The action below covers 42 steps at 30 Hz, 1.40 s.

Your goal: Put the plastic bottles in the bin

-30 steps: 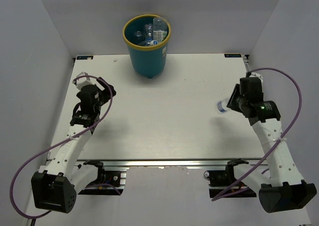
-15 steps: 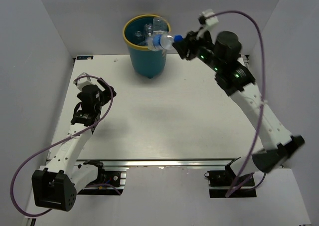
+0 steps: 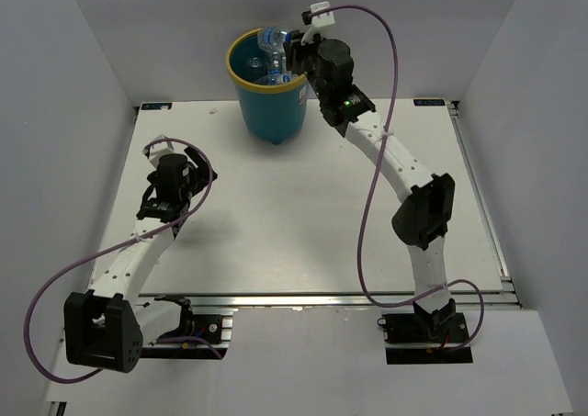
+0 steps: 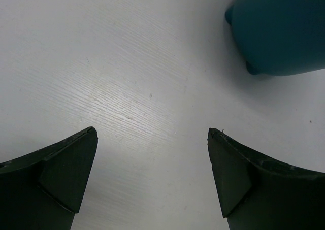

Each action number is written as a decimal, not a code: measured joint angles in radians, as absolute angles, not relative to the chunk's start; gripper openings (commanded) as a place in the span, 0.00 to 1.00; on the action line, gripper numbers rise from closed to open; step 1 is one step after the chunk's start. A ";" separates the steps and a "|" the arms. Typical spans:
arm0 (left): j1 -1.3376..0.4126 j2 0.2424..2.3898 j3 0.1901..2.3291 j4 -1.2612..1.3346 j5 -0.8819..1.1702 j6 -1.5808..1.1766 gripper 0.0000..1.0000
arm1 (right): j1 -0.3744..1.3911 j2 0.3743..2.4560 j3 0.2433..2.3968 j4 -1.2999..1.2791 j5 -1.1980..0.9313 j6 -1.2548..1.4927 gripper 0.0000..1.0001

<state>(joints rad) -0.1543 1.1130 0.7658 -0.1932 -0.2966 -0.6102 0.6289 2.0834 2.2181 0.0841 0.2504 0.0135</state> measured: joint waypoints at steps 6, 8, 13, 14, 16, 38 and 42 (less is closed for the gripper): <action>-0.154 1.131 0.768 -0.195 -0.299 -0.610 0.98 | 0.638 2.229 2.311 0.180 0.263 -0.015 0.00; -0.154 1.135 0.768 -0.195 -0.299 -0.610 0.98 | 0.642 2.258 2.325 0.200 0.262 -0.016 0.20; -0.154 1.144 0.768 -0.195 -0.299 -0.609 0.98 | 0.645 2.310 2.350 0.234 0.259 -0.007 0.89; -0.154 1.144 0.768 -0.196 -0.300 -0.609 0.98 | 0.646 2.317 2.354 0.235 0.259 -0.010 0.89; -0.154 1.145 0.770 -0.195 -0.300 -0.609 0.98 | 0.646 2.320 2.354 0.234 0.258 -0.017 0.89; -0.154 1.169 0.816 -0.225 -0.318 -0.603 0.98 | 0.646 1.730 1.996 -0.120 0.358 -0.015 0.89; -0.154 1.176 0.852 -0.241 -0.344 -0.603 0.98 | 0.607 1.433 1.529 -0.136 0.414 0.076 0.89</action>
